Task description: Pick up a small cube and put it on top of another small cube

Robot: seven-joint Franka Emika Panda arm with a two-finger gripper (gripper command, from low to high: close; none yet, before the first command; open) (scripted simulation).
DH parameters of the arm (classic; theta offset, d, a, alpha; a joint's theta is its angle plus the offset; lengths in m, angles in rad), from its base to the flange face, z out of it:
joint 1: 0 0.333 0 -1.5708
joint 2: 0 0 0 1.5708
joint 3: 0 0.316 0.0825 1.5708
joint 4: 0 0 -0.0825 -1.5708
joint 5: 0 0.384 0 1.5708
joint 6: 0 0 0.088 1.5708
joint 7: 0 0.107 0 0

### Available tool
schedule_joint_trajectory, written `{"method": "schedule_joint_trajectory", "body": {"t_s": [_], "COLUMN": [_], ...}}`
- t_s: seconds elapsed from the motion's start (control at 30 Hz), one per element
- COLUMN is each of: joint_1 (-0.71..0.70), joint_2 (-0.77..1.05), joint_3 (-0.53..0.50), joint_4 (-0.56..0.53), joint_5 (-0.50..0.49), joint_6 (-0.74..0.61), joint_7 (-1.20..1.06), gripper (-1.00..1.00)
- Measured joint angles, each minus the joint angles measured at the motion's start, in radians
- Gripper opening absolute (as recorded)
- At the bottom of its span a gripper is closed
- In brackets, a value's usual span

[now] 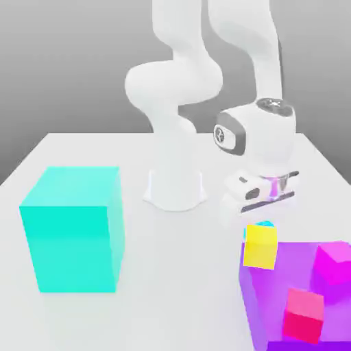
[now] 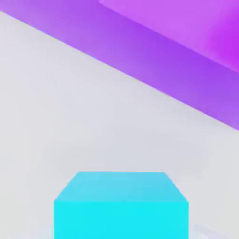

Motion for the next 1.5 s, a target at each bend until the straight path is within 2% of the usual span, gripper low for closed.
{"method": "schedule_joint_trajectory", "body": {"t_s": [0.1,0.27,0.33,0.4,0.57,0.63,0.73,0.9,1.13,1.27,1.3,1.5], "joint_1": [-0.013,-0.031,-0.013,0.015,0.039,0.054,-0.008,-0.065,-0.144,-0.143,-0.144,-0.145], "joint_2": [-0.054,0.005,0.058,0.082,0.062,0.022,-0.056,-0.152,-0.269,-0.177,-0.147,-0.132], "joint_3": [-0.01,-0.025,-0.009,0.014,0.054,0.034,-0.025,-0.084,-0.131,-0.121,-0.12,-0.119], "joint_4": [-0.002,0.076,0.094,0.126,0.248,0.289,0.327,0.338,0.343,0.309,0.299,0.294], "joint_5": [-0.017,-0.171,-0.192,-0.171,-0.043,0.002,0.036,0.024,-0.046,-0.06,-0.062,-0.065], "joint_6": [-0.064,-0.251,-0.335,-0.385,-0.427,-0.441,-0.467,-0.535,-0.62,-0.49,-0.45,-0.43], "joint_7": [-0.006,-0.116,-0.167,-0.239,-0.468,-0.56,-0.665,-0.718,-0.748,-0.753,-0.751,-0.75], "gripper": [-1.0,-1.0,-1.0,-1.0,-1.0,-1.0,-1.0,-1.0,-1.0,-1.0,1.0,1.0]}}
